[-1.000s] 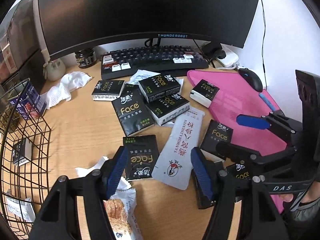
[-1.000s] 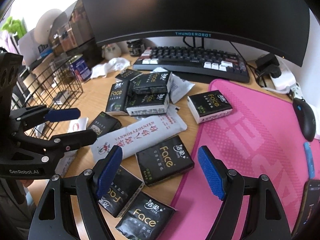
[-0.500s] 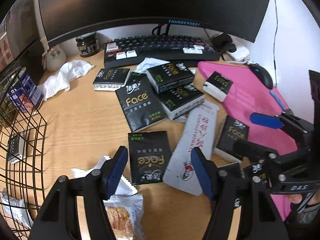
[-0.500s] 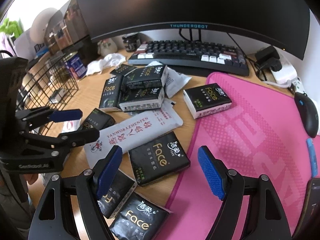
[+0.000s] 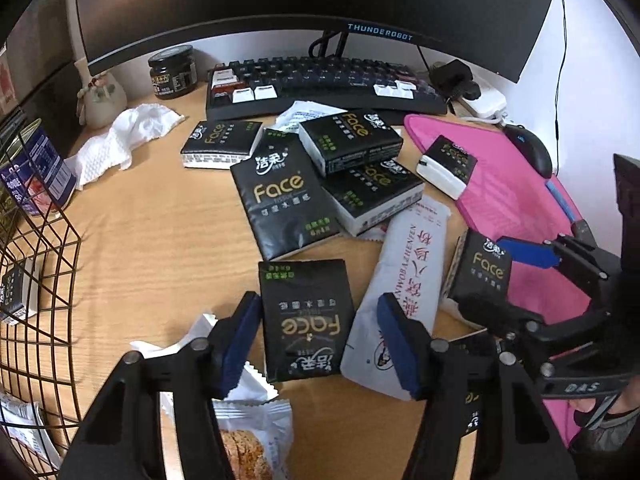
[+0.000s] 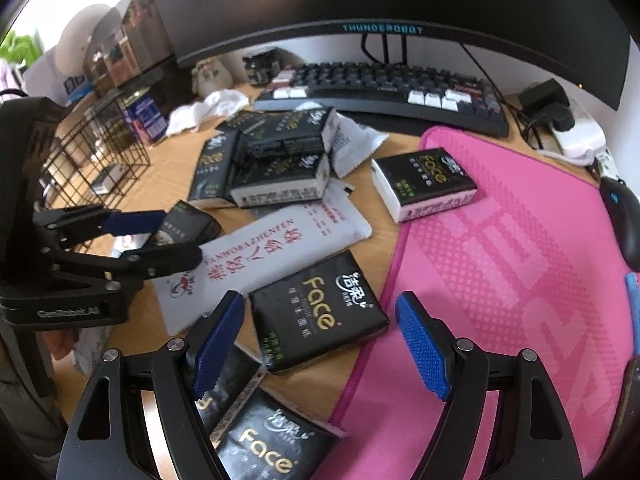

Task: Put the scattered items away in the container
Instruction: 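Return both grippers to the desk and grasp black Face packs, then carry the black Face packs to the wire basket and release them with both grippers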

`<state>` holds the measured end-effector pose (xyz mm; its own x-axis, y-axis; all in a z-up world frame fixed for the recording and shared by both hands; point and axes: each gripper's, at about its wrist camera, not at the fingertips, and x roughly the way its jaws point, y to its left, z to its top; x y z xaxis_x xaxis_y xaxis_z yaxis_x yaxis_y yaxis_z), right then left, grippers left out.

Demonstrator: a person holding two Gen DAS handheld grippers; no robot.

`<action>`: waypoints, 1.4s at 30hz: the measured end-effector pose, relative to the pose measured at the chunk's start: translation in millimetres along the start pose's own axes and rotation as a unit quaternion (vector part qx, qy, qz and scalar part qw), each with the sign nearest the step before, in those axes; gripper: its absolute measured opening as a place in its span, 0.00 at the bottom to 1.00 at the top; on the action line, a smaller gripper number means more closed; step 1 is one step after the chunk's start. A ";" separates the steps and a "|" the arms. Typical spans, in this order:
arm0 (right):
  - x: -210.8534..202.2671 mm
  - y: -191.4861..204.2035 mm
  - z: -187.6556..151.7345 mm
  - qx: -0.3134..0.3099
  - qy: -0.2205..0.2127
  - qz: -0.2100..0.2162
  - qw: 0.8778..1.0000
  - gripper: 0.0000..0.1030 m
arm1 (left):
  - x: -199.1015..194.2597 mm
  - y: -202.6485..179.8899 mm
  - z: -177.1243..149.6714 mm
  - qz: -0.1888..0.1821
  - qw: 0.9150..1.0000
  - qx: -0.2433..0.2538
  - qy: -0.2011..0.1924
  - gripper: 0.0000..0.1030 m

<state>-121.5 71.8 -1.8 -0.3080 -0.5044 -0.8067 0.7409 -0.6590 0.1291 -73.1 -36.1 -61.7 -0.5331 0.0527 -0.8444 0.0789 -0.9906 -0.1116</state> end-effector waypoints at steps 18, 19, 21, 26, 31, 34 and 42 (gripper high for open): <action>9.2 8.3 4.5 -0.032 -0.017 -0.037 0.999 0.70 | 7.8 -4.4 -0.2 0.012 1.000 0.009 0.014 0.52; 9.0 8.0 4.5 -0.031 -0.017 -0.036 0.999 0.70 | 7.0 -4.3 -0.1 0.011 1.000 0.009 0.013 0.51; 8.5 7.3 4.5 -0.029 -0.018 -0.035 0.999 0.70 | 3.0 -3.5 0.3 0.009 1.000 0.004 0.005 0.51; -1.9 2.4 7.0 -0.012 -0.027 -0.020 0.999 0.70 | -9.4 -5.5 2.7 0.005 1.000 0.005 -0.010 0.51; -20.0 7.5 10.5 -0.014 -0.044 -0.017 0.999 0.70 | -29.0 -14.8 4.9 -0.003 1.000 0.016 -0.023 0.51; -33.2 14.2 13.3 -0.014 -0.049 -0.009 0.999 0.70 | -47.5 -19.7 8.3 -0.007 0.999 0.023 -0.038 0.51; -70.4 48.9 39.9 -0.043 -0.088 0.016 0.995 0.70 | -98.3 -7.8 10.8 0.007 0.997 0.010 -0.081 0.51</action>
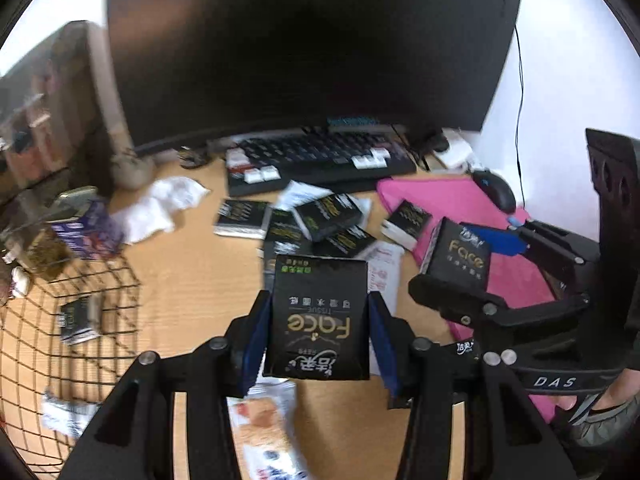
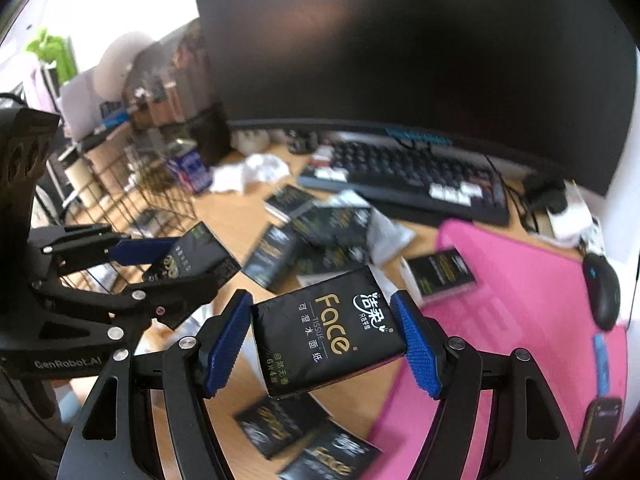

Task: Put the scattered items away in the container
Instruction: 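Carry the black Face packs to the wire basket and release them with both grippers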

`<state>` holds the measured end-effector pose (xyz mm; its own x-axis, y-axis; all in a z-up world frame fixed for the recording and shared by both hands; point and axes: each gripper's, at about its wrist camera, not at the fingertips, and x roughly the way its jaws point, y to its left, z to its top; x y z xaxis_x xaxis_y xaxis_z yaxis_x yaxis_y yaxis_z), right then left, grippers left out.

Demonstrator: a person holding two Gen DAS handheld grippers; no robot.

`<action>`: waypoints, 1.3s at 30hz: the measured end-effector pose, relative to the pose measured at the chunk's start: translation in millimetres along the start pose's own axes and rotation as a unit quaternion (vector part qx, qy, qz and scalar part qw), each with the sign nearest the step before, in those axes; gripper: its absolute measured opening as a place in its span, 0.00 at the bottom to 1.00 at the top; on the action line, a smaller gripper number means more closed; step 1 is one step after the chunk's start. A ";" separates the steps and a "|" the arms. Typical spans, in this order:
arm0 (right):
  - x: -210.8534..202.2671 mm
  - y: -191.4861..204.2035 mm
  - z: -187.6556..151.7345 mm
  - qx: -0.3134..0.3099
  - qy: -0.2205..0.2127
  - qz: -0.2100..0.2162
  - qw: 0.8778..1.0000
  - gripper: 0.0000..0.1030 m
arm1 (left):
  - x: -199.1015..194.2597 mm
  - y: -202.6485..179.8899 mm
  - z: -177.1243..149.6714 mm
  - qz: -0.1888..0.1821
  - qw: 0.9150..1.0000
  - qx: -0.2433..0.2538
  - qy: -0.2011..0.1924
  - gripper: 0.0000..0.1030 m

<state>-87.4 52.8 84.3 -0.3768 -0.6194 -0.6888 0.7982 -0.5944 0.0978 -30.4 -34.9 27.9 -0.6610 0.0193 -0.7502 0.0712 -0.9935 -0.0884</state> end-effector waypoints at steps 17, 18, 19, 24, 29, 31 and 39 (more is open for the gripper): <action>27.3 180.6 76.4 -0.143 -0.017 0.149 0.978 0.70 | -106.2 156.5 -41.9 0.138 0.977 -0.152 -0.054 0.51; 32.2 191.4 78.6 -0.150 -0.015 0.157 0.976 0.70 | -107.7 163.8 -45.5 0.143 0.975 -0.160 -0.052 0.51; 39.0 203.7 80.4 -0.157 -0.011 0.163 0.974 0.70 | -110.8 173.5 -50.0 0.150 0.972 -0.174 -0.053 0.51; 67.5 232.2 84.2 -0.168 0.004 0.176 0.970 0.70 | -119.5 197.8 -61.4 0.149 0.965 -0.205 -0.061 0.52; 81.2 230.4 89.4 -0.152 0.000 0.172 0.973 0.79 | -118.3 206.9 -62.1 0.151 0.961 -0.220 -0.069 0.67; 79.9 225.7 90.6 -0.145 -0.003 0.170 0.975 0.79 | -116.0 204.5 -61.1 0.150 0.962 -0.216 -0.070 0.67; 69.5 211.1 93.7 -0.138 0.002 0.162 0.977 0.79 | -113.4 187.0 -54.1 0.137 0.968 -0.199 -0.071 0.67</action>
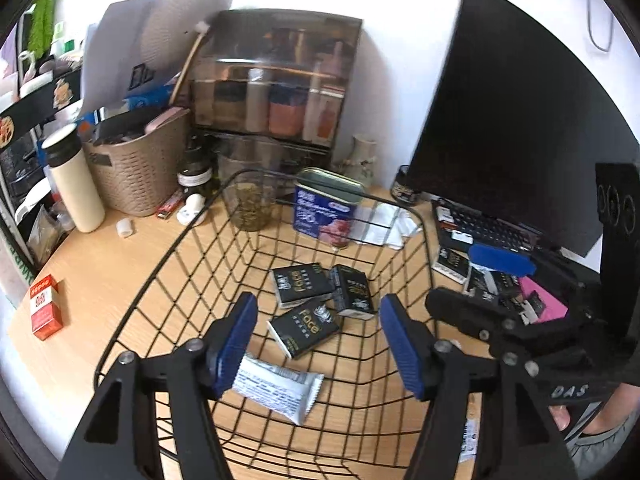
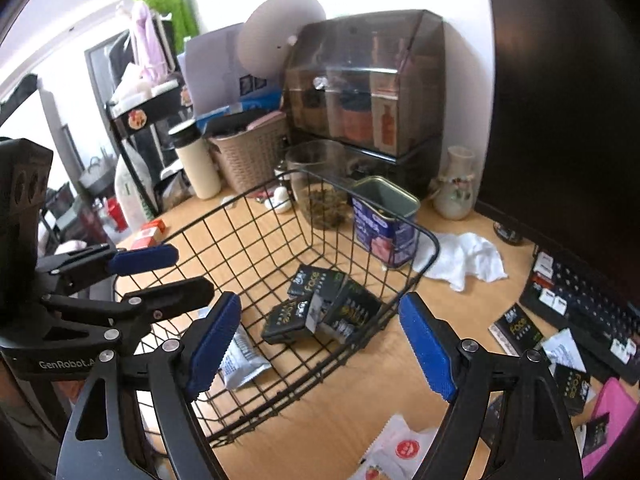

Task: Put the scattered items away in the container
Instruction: 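Carry the black Face packs to the wire basket and release them with both grippers, then grasp another black Face pack with each gripper from the desk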

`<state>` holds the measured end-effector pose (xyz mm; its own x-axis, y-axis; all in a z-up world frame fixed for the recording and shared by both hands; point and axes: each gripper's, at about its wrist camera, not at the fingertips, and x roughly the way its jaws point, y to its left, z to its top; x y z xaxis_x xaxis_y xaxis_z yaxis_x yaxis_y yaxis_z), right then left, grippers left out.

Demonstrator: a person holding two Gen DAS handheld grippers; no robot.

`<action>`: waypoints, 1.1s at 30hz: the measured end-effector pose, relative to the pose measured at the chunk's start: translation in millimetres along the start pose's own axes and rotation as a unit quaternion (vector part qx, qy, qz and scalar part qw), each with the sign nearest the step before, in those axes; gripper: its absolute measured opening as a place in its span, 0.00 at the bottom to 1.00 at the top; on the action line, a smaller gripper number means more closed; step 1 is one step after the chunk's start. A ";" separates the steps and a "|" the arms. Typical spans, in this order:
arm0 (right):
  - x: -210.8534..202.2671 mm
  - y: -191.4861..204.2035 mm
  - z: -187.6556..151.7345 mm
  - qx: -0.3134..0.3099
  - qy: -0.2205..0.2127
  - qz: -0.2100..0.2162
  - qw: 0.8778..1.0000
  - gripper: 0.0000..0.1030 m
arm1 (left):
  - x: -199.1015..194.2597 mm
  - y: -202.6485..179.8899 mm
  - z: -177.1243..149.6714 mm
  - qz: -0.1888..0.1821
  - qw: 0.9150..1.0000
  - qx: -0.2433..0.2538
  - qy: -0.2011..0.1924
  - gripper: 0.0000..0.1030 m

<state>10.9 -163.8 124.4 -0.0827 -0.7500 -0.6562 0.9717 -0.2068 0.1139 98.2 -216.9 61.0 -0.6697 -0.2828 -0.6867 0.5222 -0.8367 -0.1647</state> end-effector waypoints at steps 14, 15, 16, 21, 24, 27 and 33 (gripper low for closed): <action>-91.5 -62.1 -64.4 0.049 -0.012 -0.084 0.995 0.79 | 20.1 -125.4 -18.2 -0.081 0.990 0.107 0.035 0.67; -98.5 -68.5 -71.2 0.056 -0.013 -0.094 0.994 0.79 | 23.1 -135.6 -21.0 -0.089 0.988 0.117 0.039 0.67; -104.9 -76.1 -78.6 0.065 -0.013 -0.104 0.992 0.79 | 27.3 -147.4 -24.4 -0.096 0.986 0.128 0.045 0.67; -129.6 -117.2 -120.8 0.118 -0.009 -0.133 0.984 0.79 | 50.8 -196.9 -42.7 -0.122 0.974 0.173 0.077 0.67; -135.2 -138.6 -143.5 0.143 0.000 -0.147 0.979 0.79 | 67.2 -218.0 -50.2 -0.132 0.969 0.187 0.095 0.67; -137.5 -160.3 -160.6 0.166 0.010 -0.165 0.972 0.79 | 82.6 -232.2 -52.7 -0.134 0.965 0.197 0.107 0.67; -136.3 -207.2 -179.1 0.209 0.023 -0.194 0.958 0.79 | 115.8 -239.8 -46.6 -0.125 0.964 0.198 0.125 0.67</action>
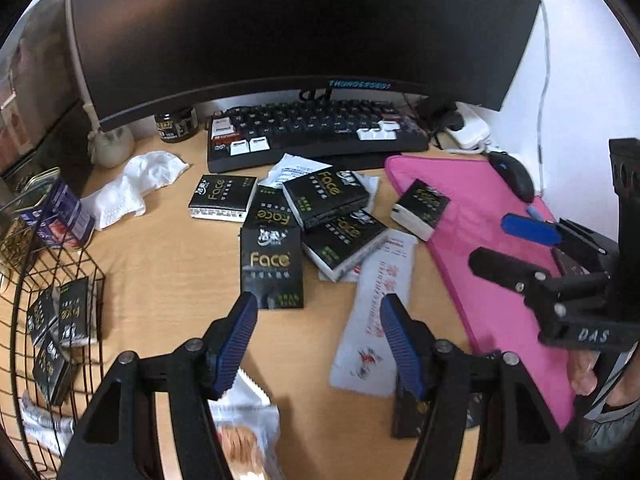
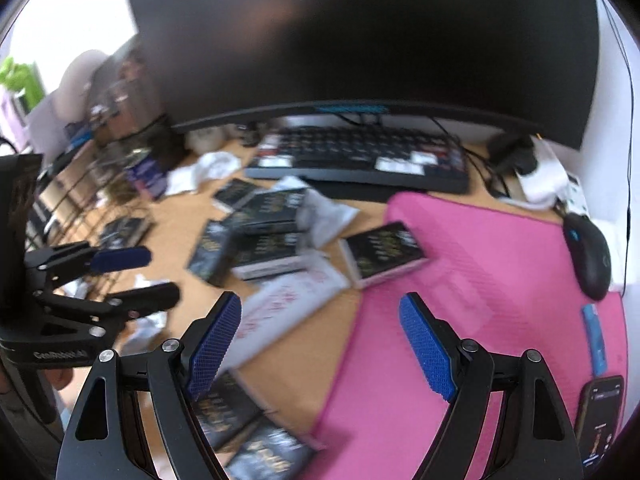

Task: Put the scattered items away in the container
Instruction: 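Grasp another black Face pack with each gripper from the desk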

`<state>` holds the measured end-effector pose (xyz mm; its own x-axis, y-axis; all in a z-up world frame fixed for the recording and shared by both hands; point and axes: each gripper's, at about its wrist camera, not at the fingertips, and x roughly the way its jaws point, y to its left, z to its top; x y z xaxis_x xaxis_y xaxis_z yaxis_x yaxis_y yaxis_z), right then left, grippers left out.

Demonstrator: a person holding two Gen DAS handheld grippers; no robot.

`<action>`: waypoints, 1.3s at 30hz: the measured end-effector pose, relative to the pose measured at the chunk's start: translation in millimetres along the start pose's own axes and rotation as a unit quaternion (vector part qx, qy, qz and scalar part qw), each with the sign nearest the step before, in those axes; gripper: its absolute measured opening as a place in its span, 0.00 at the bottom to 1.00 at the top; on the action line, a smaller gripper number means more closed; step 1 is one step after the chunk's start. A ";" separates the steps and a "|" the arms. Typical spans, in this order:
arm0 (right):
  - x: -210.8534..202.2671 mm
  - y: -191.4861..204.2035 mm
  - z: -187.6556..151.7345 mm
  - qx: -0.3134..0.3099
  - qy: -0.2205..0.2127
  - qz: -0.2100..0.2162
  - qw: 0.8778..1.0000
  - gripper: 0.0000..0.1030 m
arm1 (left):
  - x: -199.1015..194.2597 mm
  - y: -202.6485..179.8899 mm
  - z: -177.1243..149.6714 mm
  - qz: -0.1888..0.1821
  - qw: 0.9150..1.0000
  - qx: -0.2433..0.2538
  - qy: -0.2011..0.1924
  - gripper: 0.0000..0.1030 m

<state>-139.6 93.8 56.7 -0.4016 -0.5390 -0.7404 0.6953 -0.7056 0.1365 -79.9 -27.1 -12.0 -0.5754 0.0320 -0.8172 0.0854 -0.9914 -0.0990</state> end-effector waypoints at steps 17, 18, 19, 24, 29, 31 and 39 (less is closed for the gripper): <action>98.0 -27.6 42.8 -0.035 0.051 -0.044 0.997 0.79 | 69.8 30.3 24.1 0.006 0.999 -0.028 0.046 0.67; 102.2 -28.1 43.2 -0.035 0.054 -0.045 0.997 0.79 | 71.5 31.5 23.7 0.003 0.998 -0.031 0.047 0.67; 104.9 -28.0 43.0 -0.035 0.055 -0.045 0.997 0.79 | 72.5 32.8 23.6 -0.001 0.998 -0.033 0.047 0.67; 117.2 -29.5 41.6 -0.039 0.059 -0.050 0.996 0.80 | 75.7 39.2 22.9 -0.019 0.998 -0.044 0.048 0.67; 113.3 -30.0 40.9 -0.032 0.062 -0.045 0.997 0.69 | 74.1 37.2 22.0 -0.020 0.998 -0.035 0.047 0.51; 111.2 -27.8 39.3 -0.031 0.064 -0.038 0.997 0.68 | 73.5 35.3 21.0 -0.012 0.998 -0.030 0.046 0.51; 79.9 -15.5 33.7 -0.030 0.041 -0.022 0.998 0.68 | 53.9 22.7 21.7 -0.008 0.999 -0.020 0.027 0.51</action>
<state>-202.6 46.2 17.6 -0.3834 -0.4667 -0.7970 0.7133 -0.6978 0.0656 -126.6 -50.7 -46.0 -0.5329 0.0554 -0.8444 0.1096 -0.9849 -0.1338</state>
